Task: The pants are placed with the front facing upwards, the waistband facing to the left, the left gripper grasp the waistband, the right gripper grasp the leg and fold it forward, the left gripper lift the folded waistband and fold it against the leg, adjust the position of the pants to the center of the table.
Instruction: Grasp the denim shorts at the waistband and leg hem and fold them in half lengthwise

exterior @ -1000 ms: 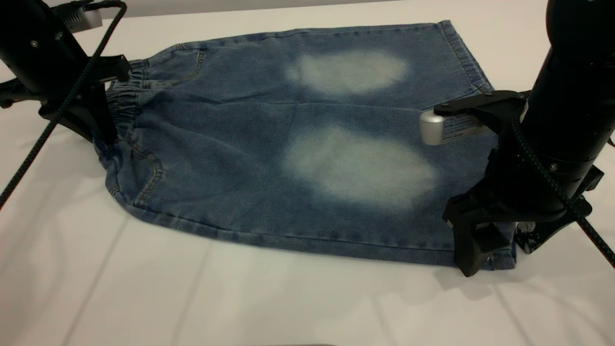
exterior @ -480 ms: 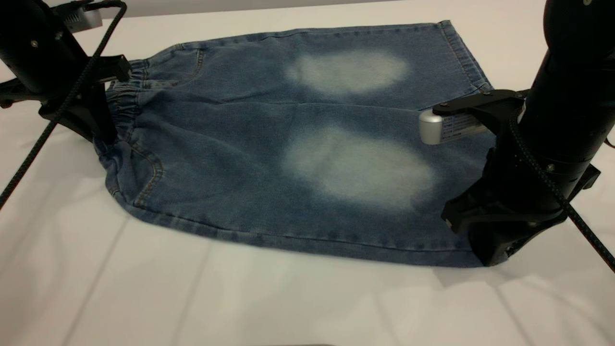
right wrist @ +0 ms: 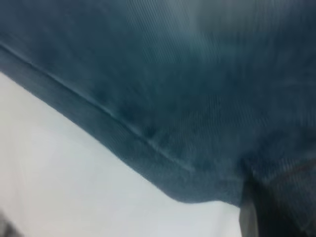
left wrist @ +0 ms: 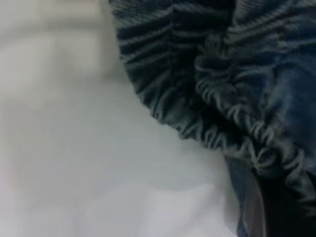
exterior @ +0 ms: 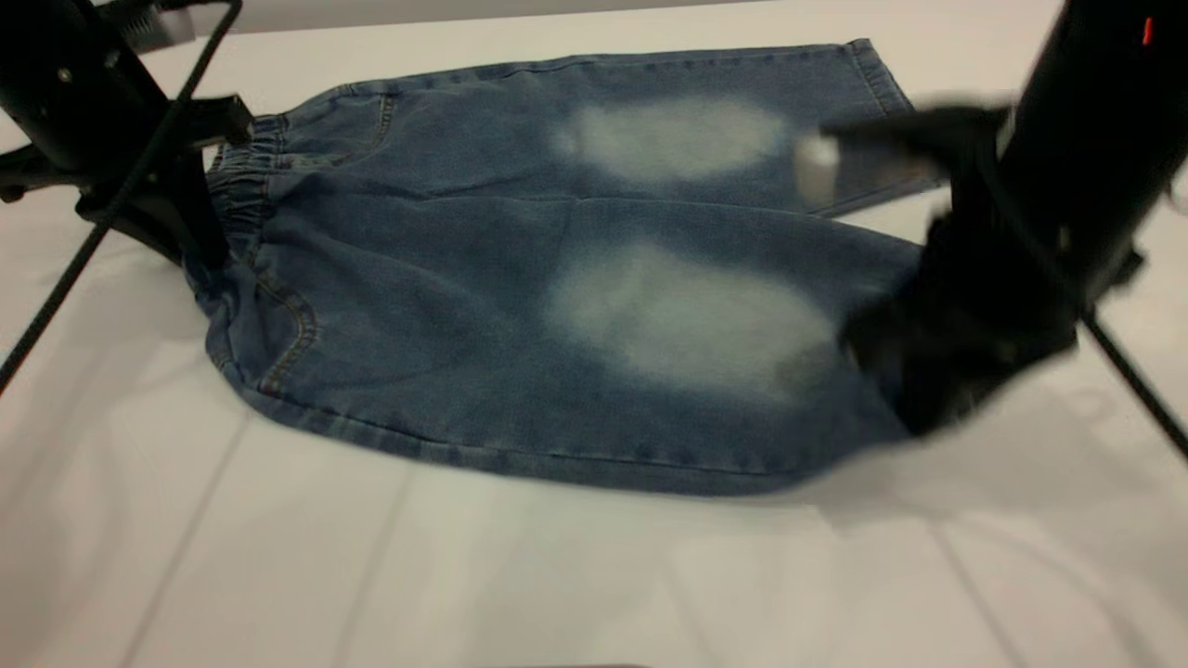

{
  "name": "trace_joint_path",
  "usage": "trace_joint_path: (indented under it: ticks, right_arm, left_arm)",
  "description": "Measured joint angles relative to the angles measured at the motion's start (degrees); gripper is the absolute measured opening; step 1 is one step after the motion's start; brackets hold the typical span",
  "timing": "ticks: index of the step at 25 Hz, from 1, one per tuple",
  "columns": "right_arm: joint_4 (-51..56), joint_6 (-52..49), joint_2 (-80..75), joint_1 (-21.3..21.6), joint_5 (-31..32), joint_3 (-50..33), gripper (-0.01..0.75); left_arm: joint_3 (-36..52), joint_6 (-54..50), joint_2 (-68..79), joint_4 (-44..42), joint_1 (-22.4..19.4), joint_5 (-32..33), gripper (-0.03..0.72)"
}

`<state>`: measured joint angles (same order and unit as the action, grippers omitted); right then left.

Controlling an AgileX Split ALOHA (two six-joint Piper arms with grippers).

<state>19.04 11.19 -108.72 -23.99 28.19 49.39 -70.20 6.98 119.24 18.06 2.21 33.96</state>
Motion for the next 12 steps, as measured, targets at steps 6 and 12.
trace_joint_path:
  ticks: [6, 12]
  right_arm:
    - [-1.01, -0.04, 6.96, 2.51, 2.97, 6.87, 0.034]
    - [0.07, -0.04, 7.24, 8.75, 1.96, 9.39, 0.034]
  left_arm:
    - [-0.62, 0.02, -1.89, 4.05, 0.02, -0.41, 0.057]
    - [-1.85, 0.12, -2.2, 12.75, 0.07, -4.56, 0.057]
